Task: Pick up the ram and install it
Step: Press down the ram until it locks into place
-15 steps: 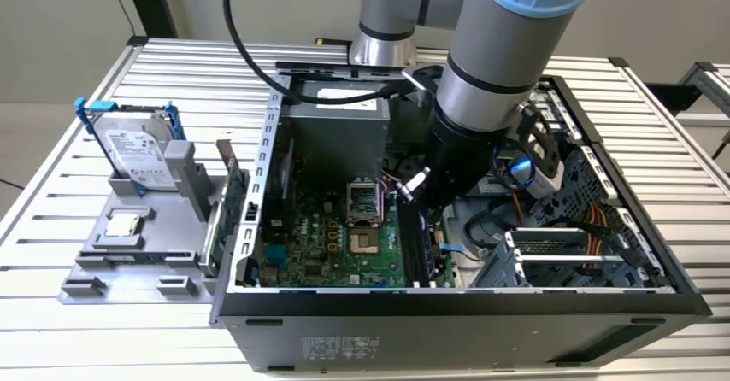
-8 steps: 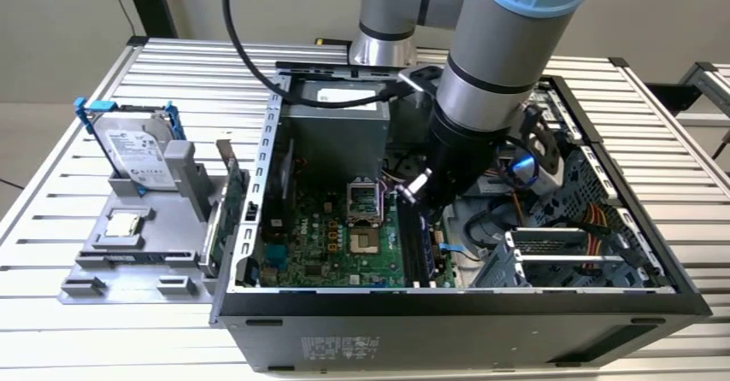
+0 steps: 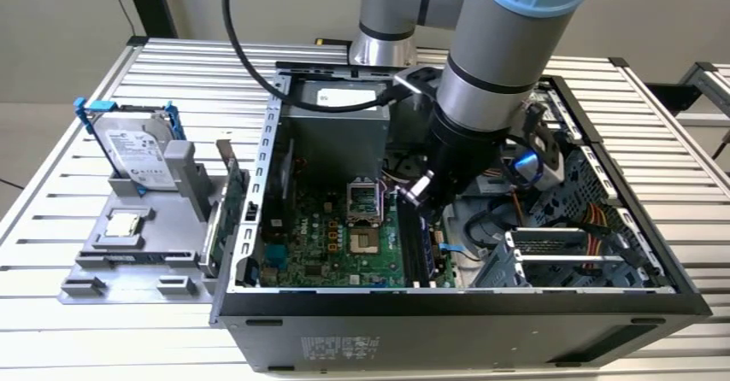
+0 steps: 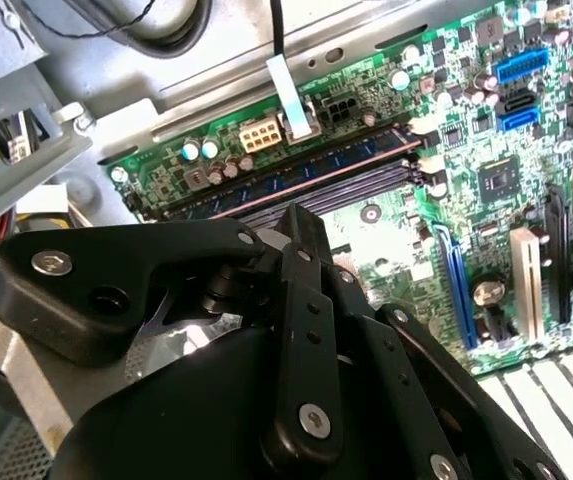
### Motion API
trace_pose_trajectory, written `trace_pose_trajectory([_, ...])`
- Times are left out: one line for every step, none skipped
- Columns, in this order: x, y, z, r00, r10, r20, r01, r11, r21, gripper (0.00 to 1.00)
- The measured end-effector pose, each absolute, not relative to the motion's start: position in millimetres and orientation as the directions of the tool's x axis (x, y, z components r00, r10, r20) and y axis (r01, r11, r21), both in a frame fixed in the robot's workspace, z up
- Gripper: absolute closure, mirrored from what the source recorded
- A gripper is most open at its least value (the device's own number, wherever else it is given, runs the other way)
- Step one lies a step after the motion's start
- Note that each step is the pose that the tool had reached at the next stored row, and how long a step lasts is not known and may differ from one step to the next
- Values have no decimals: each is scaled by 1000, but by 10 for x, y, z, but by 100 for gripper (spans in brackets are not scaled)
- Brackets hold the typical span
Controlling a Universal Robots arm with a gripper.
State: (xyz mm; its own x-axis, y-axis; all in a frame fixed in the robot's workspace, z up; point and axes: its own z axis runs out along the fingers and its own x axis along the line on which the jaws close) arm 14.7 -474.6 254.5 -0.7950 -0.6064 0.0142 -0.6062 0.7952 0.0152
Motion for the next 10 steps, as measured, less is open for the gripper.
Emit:
trace_pose_trajectory([147, -4746, 2545, -790, -613, 14, -613, 790, 15, 100])
trace_pose_trajectory([147, -4746, 2545, -785, -620, 14, -619, 785, 15, 100])
trace_pose_trajectory([147, -4746, 2545, -780, -626, 14, -626, 780, 15, 100])
trace_pose_trajectory([147, -4746, 2545, -775, -632, 14, -632, 775, 15, 100])
trace_pose_trajectory([147, -4746, 2545, -771, -637, 14, -637, 771, 15, 100])
trace_pose_trajectory([147, -4746, 2545, -766, -642, 14, -642, 767, 15, 100])
trace_pose_trajectory([147, -4746, 2545, -763, -647, 14, -647, 763, 15, 100])
trace_pose_trajectory([147, -4746, 2545, -759, -651, 14, -651, 759, 15, 100])
trace_pose_trajectory([147, -4746, 2545, -754, -656, 14, -656, 755, 15, 100])
trace_pose_trajectory([147, -4746, 2545, -750, -661, 14, -661, 751, 15, 100])
